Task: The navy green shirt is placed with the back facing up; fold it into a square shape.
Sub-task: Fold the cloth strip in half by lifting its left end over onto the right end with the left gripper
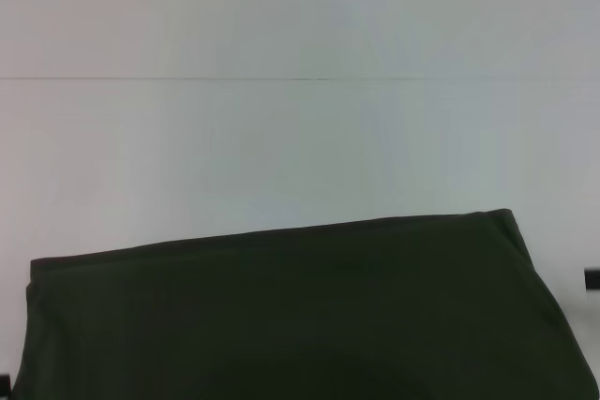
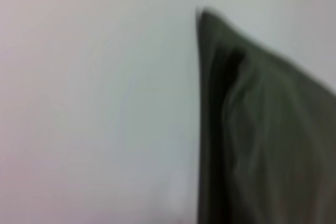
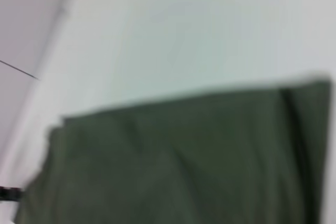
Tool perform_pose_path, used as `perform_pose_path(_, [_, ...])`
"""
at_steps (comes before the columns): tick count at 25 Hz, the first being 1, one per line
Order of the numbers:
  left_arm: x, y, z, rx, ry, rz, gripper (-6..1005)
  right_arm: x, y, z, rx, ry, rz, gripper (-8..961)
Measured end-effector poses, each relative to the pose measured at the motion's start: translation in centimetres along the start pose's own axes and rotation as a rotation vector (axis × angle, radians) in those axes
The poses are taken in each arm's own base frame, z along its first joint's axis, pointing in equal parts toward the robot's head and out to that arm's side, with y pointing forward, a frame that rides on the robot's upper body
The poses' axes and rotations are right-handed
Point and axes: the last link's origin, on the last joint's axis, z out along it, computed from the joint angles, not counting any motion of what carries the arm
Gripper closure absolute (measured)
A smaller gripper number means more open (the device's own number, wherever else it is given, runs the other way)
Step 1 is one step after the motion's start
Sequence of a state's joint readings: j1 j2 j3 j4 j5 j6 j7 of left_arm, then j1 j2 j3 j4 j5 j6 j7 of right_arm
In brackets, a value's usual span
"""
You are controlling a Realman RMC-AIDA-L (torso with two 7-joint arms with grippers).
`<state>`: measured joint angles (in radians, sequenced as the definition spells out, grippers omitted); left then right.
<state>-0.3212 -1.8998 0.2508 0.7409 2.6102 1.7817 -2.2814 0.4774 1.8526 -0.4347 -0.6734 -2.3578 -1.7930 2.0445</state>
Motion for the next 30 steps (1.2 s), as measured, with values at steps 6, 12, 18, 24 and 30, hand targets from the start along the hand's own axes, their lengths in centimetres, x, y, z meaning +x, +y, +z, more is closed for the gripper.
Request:
perform_pose_path(6, [1.3,1.3,-0.7,-0.084,0.045,0.009,475,-0.4,3.1,1.5,-0.202,-0.207,-0.384,311])
perform_pose_path(12, [2.0,2.1,0.0,-0.122,0.036,-0.029,440,0.4,4.8,7.0,-0.240,-0.209,-0.749,190])
perform_pose_path(18, [2.5,3.1,0.6,-0.177,0.036,-0.050,380,1.1,5.8,11.4,-0.253,-0.195,-0.952,146])
perform_pose_path(24, [2.9,3.8,1.9,-0.202,0.021,-0.061,318,1.3,5.8,13.7,-0.246,-0.168,-1.024,146])
perform_pose_path(30, [2.9,3.9,3.0,-0.202,-0.005,-0.081,318,1.3,5.6,14.4,-0.229,-0.156,-1.033,146])
